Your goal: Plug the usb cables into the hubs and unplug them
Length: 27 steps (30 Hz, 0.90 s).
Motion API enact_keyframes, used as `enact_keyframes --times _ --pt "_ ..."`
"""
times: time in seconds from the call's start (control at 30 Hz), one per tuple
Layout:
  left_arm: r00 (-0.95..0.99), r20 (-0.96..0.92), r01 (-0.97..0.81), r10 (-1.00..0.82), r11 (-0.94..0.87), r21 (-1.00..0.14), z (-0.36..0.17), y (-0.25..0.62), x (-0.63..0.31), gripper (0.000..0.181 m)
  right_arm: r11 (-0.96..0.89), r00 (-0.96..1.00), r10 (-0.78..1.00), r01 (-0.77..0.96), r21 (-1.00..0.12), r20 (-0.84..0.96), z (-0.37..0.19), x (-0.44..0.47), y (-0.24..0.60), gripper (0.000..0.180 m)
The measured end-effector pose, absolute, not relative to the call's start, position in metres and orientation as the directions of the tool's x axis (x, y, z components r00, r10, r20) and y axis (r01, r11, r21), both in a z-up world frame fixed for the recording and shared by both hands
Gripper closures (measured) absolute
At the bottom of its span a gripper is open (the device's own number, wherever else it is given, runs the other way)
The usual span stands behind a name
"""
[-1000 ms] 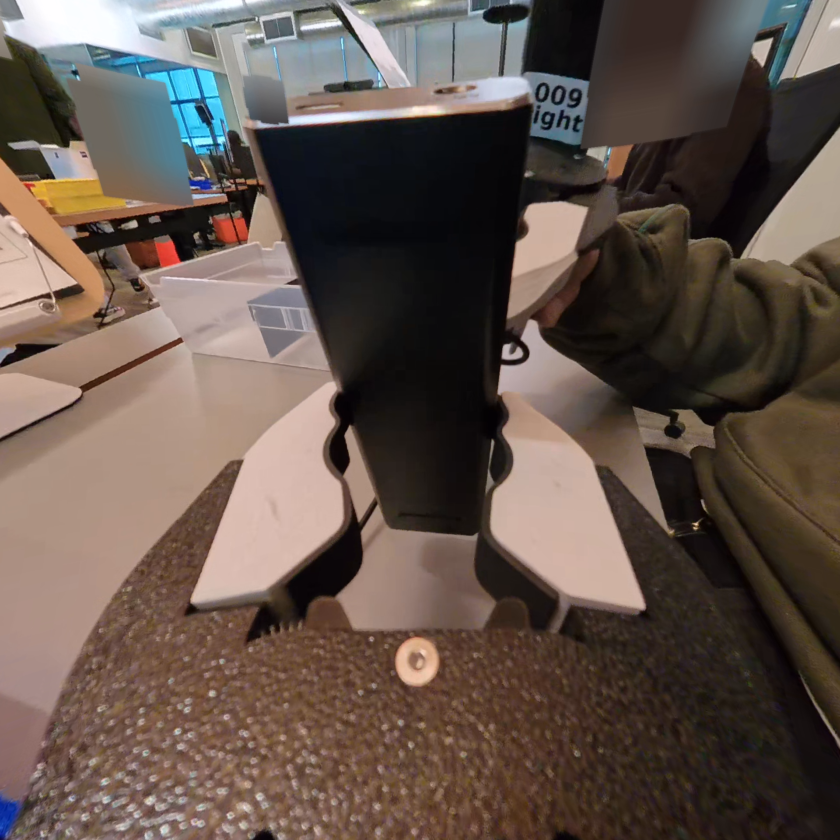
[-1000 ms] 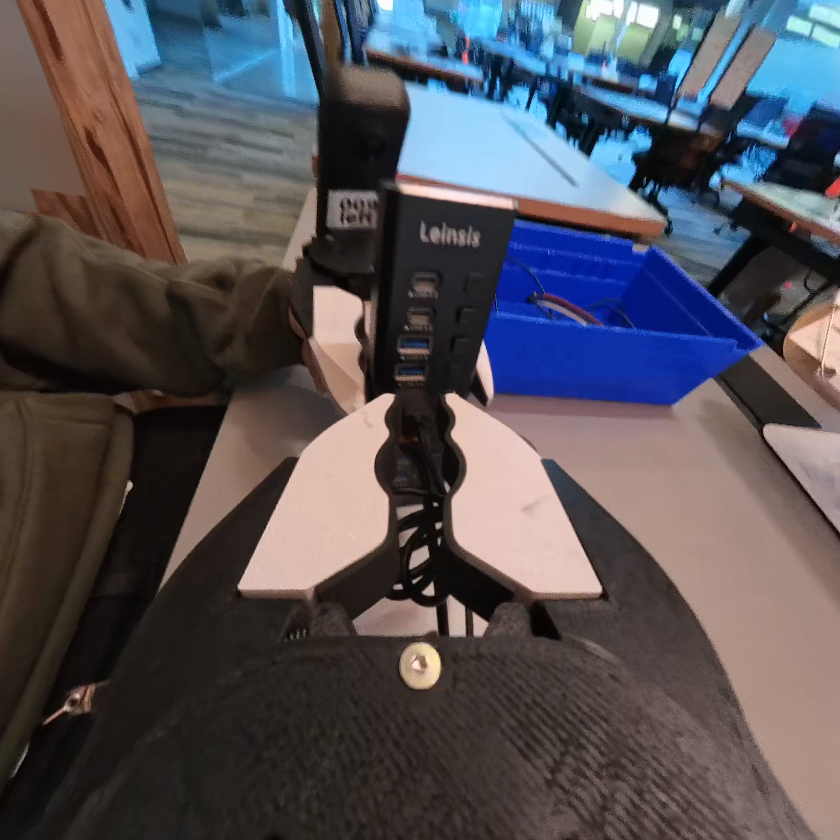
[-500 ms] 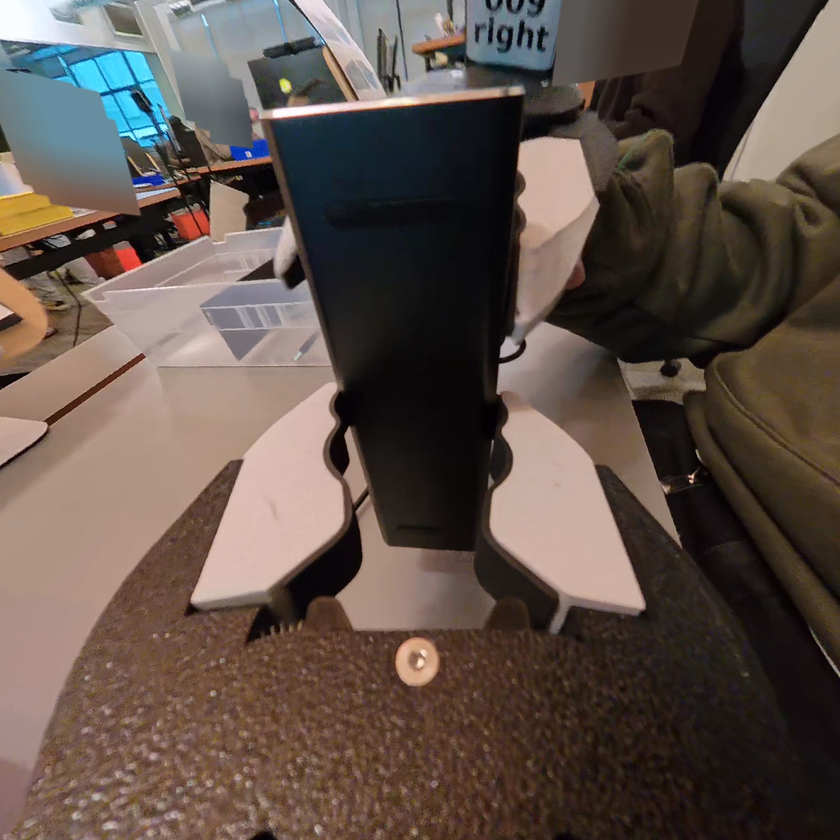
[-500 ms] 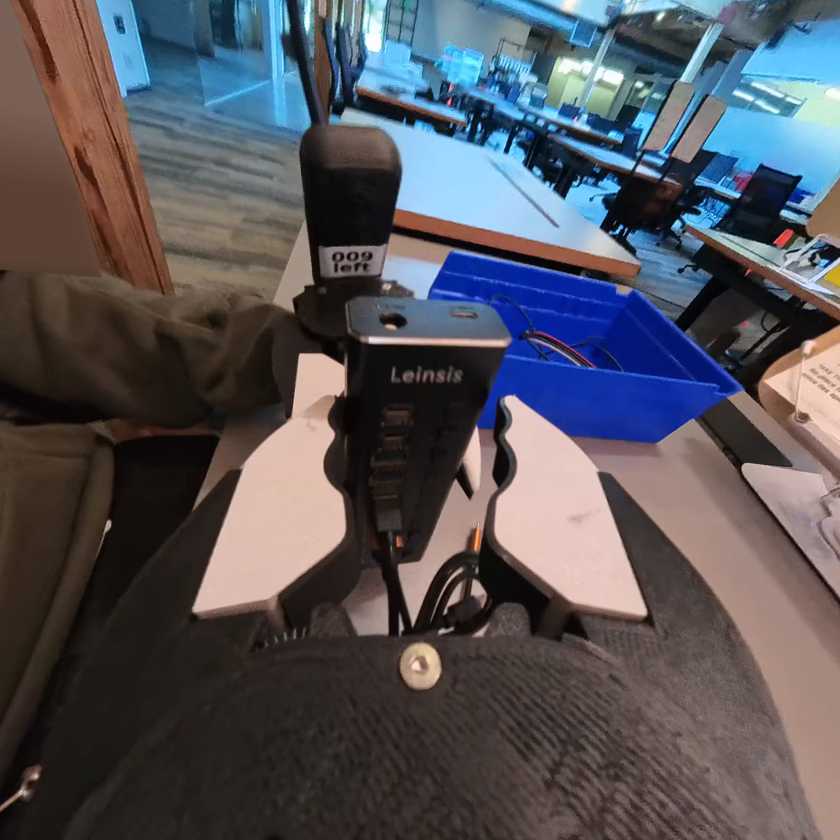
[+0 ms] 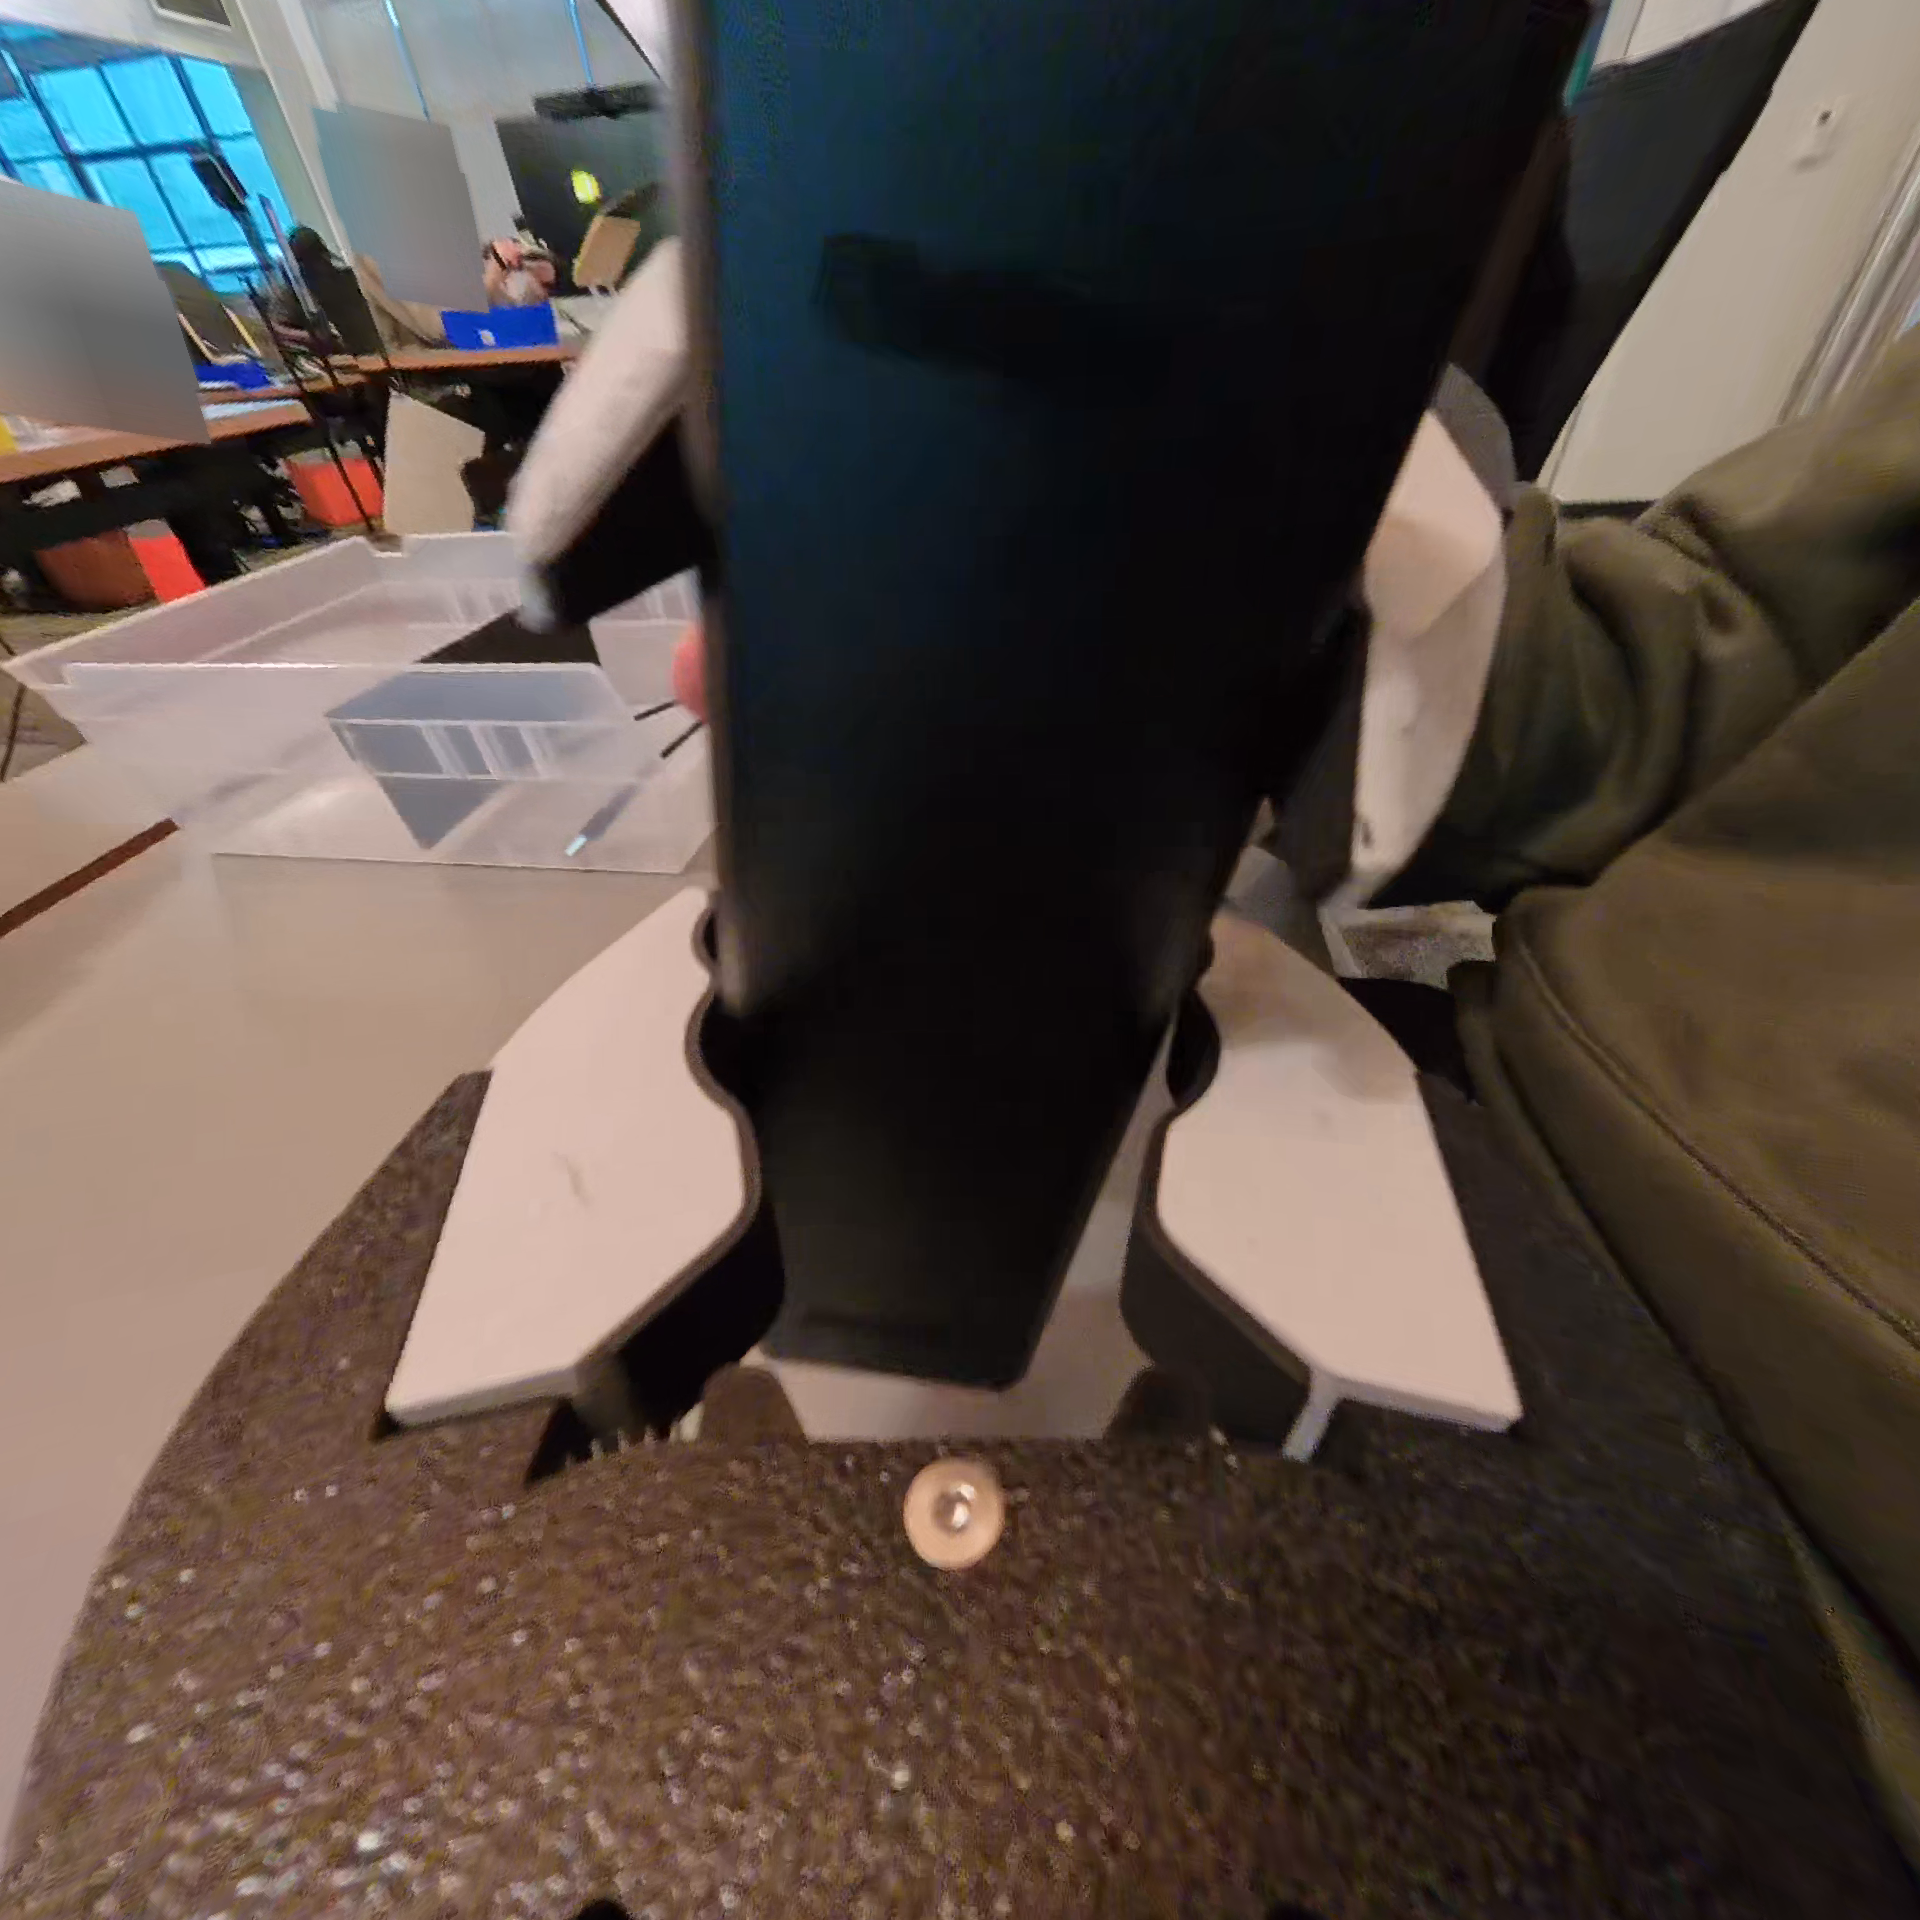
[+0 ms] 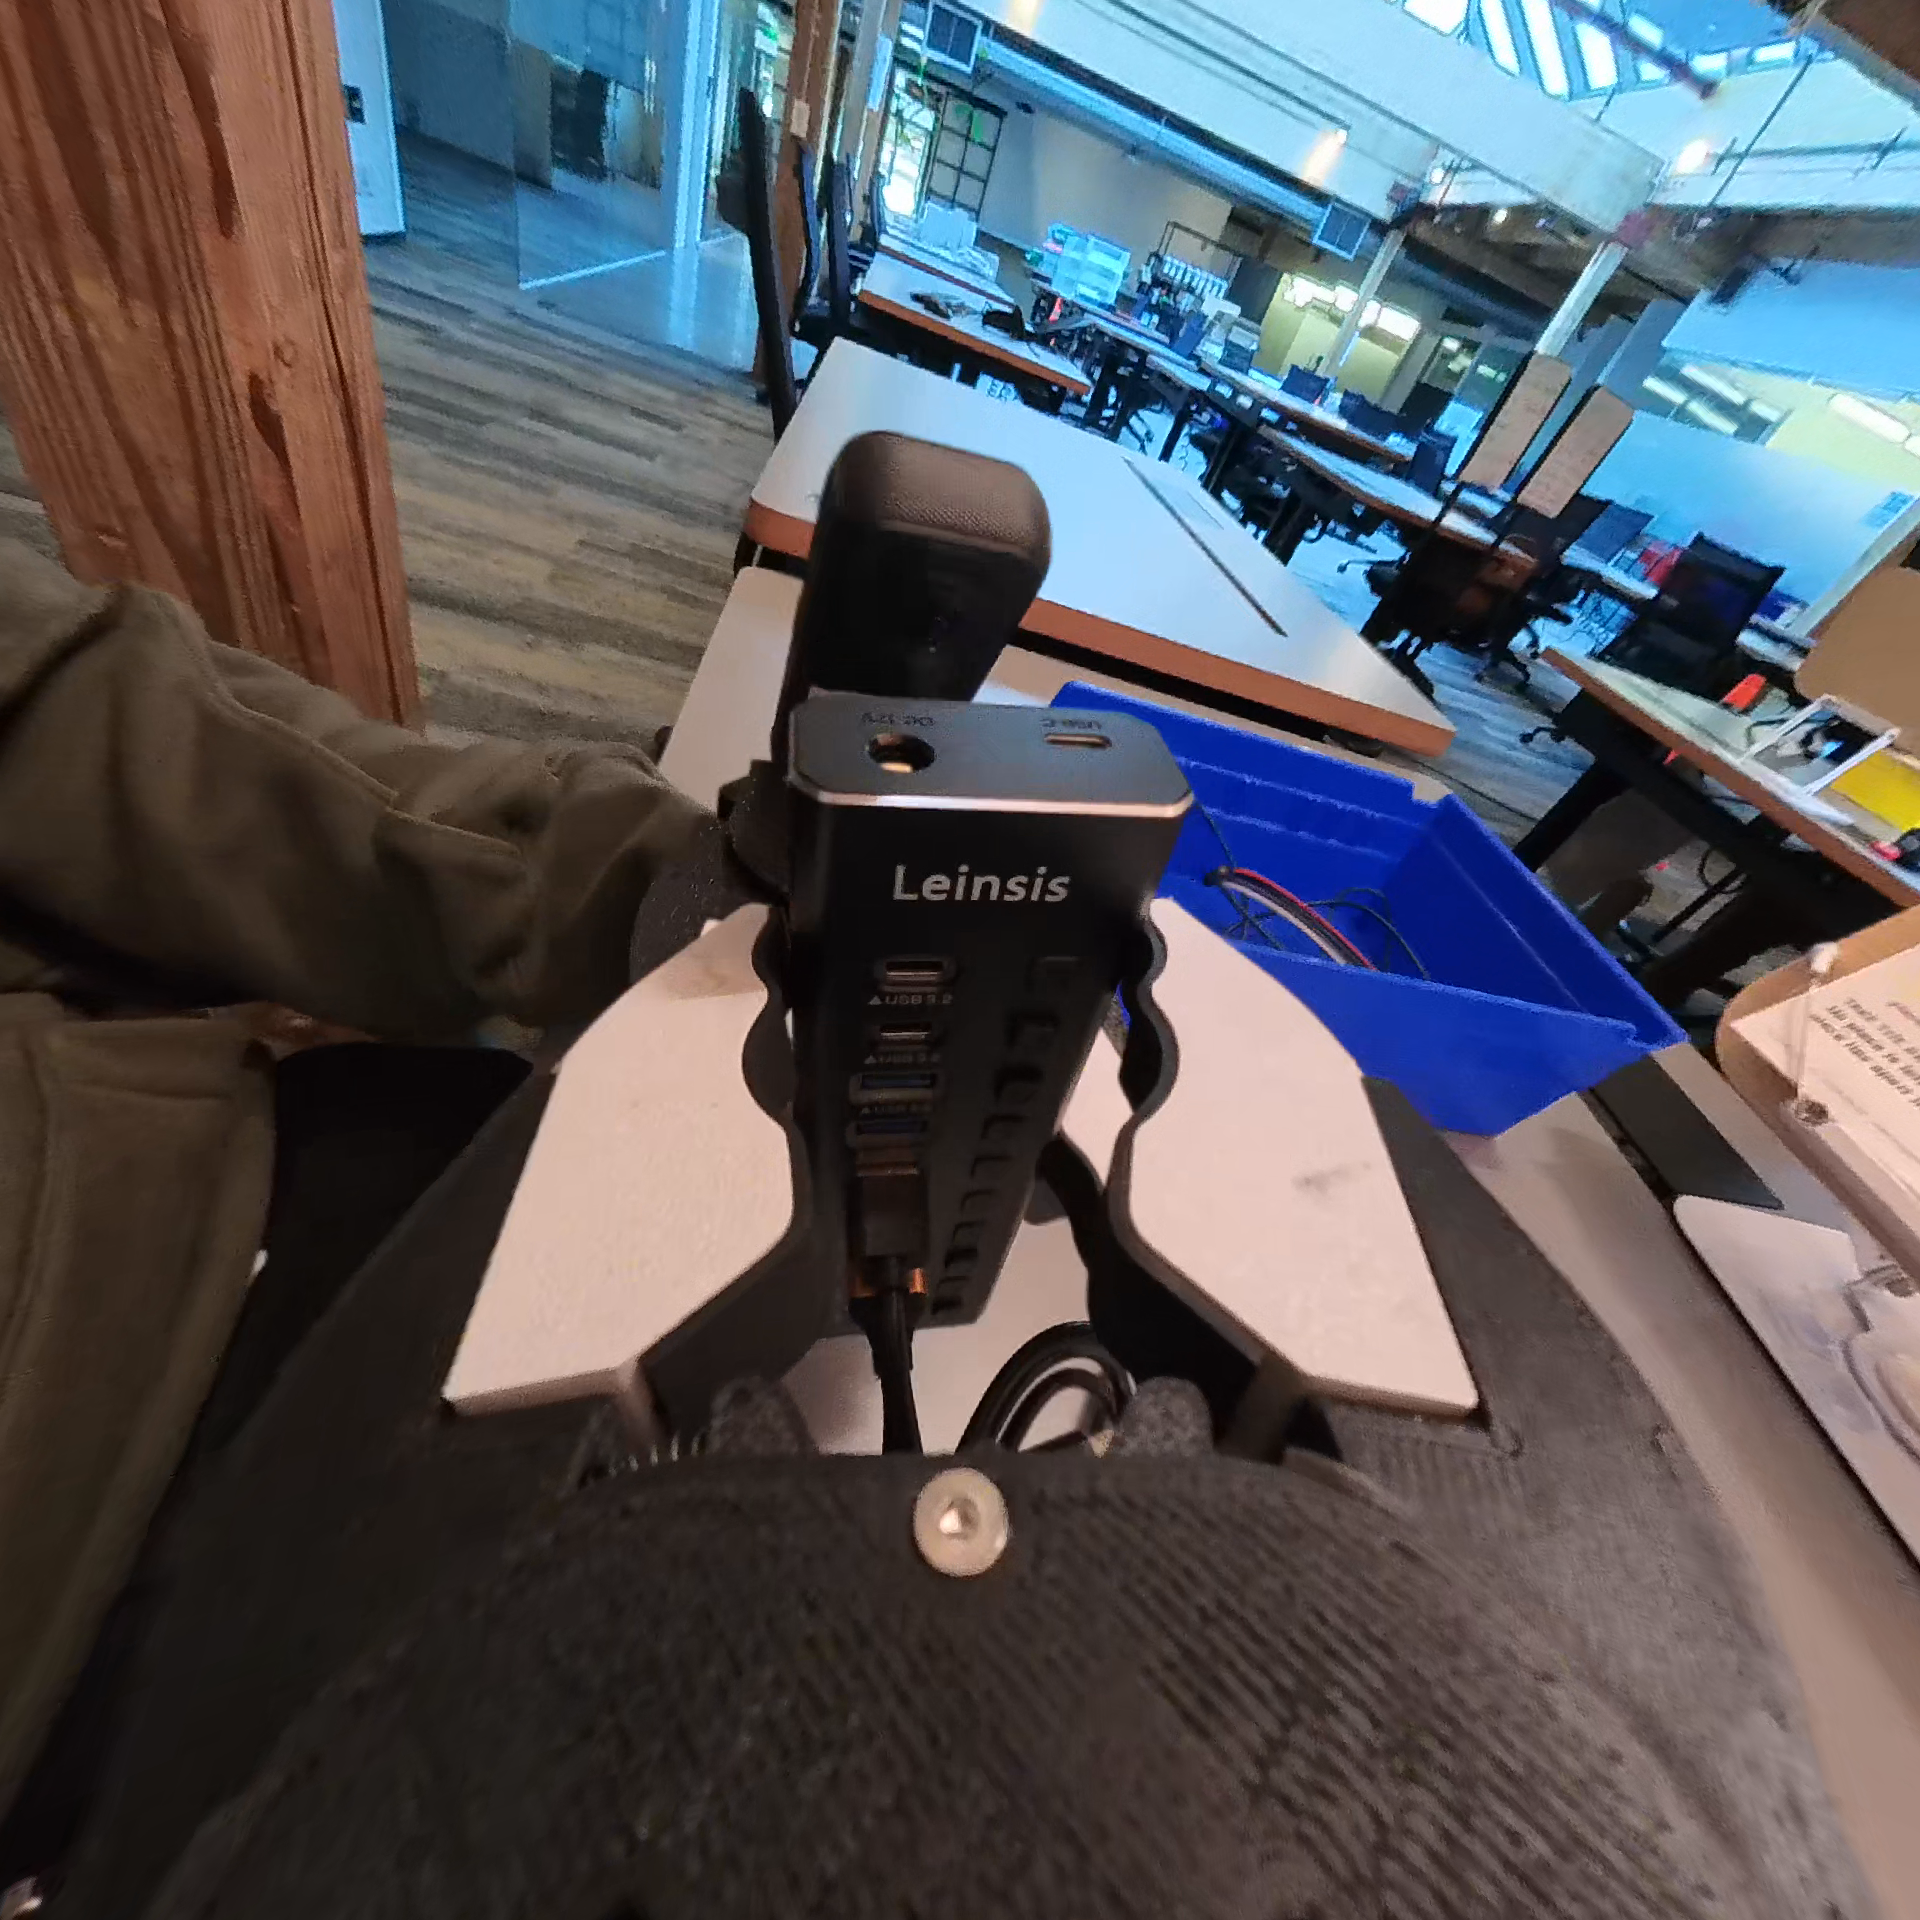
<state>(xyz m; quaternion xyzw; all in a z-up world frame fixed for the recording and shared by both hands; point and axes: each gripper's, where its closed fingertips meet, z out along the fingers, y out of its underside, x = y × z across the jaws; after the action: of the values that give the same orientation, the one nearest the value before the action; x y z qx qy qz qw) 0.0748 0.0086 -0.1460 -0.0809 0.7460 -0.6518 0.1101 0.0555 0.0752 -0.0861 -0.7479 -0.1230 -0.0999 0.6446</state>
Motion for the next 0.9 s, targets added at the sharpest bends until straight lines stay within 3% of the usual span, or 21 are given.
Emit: enact_keyframes --times 0.17,0.47,0.77,0.9 --pt "-0.947 -0.122 0.034 -0.298 0.284 -0.958 -0.165 0.004 0.082 0.103 -0.221 0.946 0.056 0.323 -0.92 0.319 -0.099 0.059 0.076 0.117" --pt "-0.946 -0.109 0.016 -0.307 0.291 -0.957 -0.167 0.006 0.084 0.107 -0.211 0.957 0.049 0.289 -0.934 0.285 -0.1 0.063 0.076 0.117" --pt "-0.943 -0.049 -0.01 -0.33 0.176 -0.984 -0.167 0.011 0.091 0.108 -0.288 0.971 0.055 0.237 -0.928 0.231 -0.098 0.068 0.054 0.121" --pt "-0.93 -0.053 -0.003 -0.364 0.152 -0.988 -0.163 0.023 0.097 0.109 -0.317 0.982 0.057 0.189 -0.929 0.18 -0.106 0.075 0.045 0.136"
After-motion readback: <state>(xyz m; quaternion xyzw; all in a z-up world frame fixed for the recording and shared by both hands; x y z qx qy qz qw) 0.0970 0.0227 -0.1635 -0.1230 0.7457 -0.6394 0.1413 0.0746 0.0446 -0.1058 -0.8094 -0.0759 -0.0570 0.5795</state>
